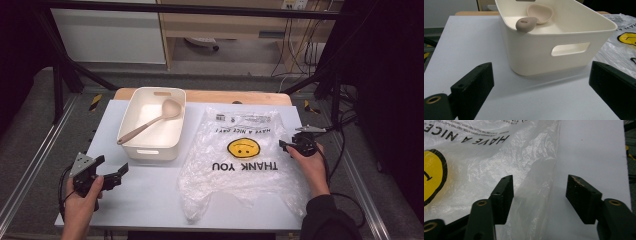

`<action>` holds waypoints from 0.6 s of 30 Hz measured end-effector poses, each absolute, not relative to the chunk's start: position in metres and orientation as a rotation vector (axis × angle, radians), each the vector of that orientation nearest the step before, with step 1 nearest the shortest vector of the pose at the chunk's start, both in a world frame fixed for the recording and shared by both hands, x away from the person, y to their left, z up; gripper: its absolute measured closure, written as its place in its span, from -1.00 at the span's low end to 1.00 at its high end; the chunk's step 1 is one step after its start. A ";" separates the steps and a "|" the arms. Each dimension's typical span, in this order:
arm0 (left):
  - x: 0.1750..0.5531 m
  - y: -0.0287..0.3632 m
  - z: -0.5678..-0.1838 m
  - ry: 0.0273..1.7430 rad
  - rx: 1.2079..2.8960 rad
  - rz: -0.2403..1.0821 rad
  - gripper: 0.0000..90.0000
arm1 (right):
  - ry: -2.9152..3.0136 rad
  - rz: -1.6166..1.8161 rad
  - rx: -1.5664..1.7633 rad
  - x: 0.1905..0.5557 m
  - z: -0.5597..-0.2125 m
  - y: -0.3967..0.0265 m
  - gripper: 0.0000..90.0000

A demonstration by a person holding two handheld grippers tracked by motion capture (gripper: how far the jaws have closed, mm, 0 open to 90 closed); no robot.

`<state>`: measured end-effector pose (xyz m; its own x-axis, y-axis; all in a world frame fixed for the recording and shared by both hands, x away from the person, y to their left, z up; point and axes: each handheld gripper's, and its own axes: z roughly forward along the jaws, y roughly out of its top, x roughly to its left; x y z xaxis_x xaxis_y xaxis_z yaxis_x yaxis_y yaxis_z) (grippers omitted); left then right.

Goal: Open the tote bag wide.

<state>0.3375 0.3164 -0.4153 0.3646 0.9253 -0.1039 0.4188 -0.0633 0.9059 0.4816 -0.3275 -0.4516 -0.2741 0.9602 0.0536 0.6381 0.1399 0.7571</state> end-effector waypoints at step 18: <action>0.336 0.316 -0.414 1.209 1.659 0.664 -0.87 | 2.018 0.956 1.504 0.477 -0.456 -0.321 1.00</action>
<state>0.3364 0.3159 -0.4138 0.3653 0.9256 -0.0989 0.4133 -0.0660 0.9082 0.4769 -0.3212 -0.4562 -0.3078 0.9501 0.0516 0.6415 0.1671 0.7487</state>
